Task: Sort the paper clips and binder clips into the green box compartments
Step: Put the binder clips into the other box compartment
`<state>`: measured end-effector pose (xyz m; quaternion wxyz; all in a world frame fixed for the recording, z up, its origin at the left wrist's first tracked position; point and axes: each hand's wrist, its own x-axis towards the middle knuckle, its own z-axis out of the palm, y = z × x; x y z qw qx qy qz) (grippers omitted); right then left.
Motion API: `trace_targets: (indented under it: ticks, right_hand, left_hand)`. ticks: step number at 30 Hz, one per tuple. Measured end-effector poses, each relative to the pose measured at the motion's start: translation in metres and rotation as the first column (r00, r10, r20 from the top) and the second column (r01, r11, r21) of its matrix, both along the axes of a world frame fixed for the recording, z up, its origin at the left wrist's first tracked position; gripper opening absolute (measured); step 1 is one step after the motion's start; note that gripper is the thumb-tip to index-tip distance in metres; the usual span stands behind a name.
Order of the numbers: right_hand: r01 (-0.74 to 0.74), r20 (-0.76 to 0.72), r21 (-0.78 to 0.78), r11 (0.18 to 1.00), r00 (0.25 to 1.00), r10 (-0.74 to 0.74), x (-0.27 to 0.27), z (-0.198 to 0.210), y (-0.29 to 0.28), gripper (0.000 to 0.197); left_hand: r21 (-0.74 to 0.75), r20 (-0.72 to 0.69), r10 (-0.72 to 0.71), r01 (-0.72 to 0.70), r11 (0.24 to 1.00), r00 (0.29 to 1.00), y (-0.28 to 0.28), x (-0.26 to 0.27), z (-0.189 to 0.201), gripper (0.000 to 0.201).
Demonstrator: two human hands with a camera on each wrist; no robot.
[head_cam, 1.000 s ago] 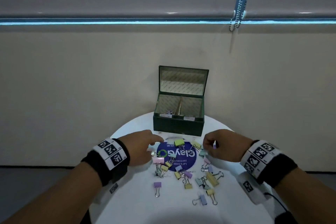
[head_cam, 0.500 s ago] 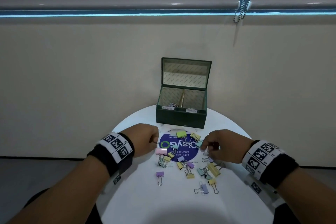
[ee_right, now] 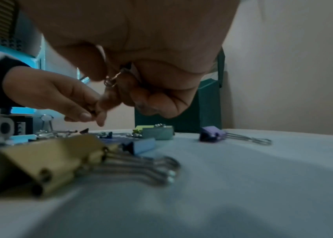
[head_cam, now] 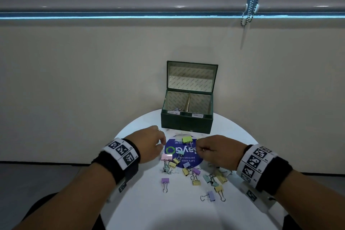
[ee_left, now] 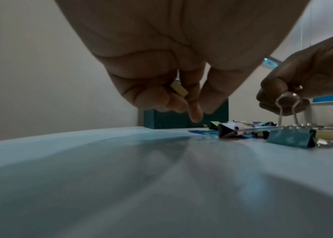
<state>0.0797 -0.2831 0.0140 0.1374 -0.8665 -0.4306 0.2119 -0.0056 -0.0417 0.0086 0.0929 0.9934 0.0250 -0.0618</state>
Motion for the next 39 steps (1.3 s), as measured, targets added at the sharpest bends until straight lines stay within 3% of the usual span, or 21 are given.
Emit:
trace_targets:
  ticks: [4,8,13,16,21,28,36,39]
  right_hand:
    - [-0.071,0.123,-0.155,0.985,0.988,0.091,-0.008,0.001,0.026,0.025]
    - [-0.055,0.181,-0.199,0.978,0.979,0.091,-0.012,-0.002,0.038,0.029]
    - [-0.01,0.064,-0.174,0.985,0.998,0.021,-0.012,-0.004,0.036,0.008]
    - [-0.029,0.032,-0.154,0.988,0.999,0.034,-0.009,0.001,0.032,0.004]
    - [-0.073,-0.049,-0.182,0.981,0.997,0.065,-0.003,0.006,0.024,0.036]
    - [-0.129,-0.073,-0.145,0.981,0.99,0.119,-0.002,0.003,0.023,0.039]
    - [-0.161,0.004,-0.197,0.967,0.986,0.165,0.007,0.012,0.033,0.009]
    - [-0.122,-0.03,-0.072,0.99,0.992,0.12,0.02,0.029,0.038,0.01]
  left_hand:
    - [-0.049,0.07,-0.128,0.132,0.99,0.989,-0.014,0.016,0.004,0.024]
    - [0.014,-0.001,-0.232,0.232,0.973,0.973,-0.025,0.027,0.003,0.033]
    - [0.073,-0.076,-0.343,0.349,0.934,0.936,-0.027,0.029,0.0,0.033]
    - [0.005,-0.075,-0.301,0.302,0.953,0.951,-0.024,0.031,-0.002,0.03]
    - [-0.033,-0.009,-0.18,0.179,0.983,0.984,-0.022,0.031,-0.004,0.01]
    - [-0.073,0.11,-0.097,0.106,0.992,0.989,-0.015,0.033,-0.001,0.011]
    - [-0.115,0.308,0.019,0.018,0.993,0.951,-0.008,0.036,-0.001,0.009]
    - [-0.134,0.358,0.074,-0.027,0.991,0.931,-0.008,0.038,-0.002,0.012]
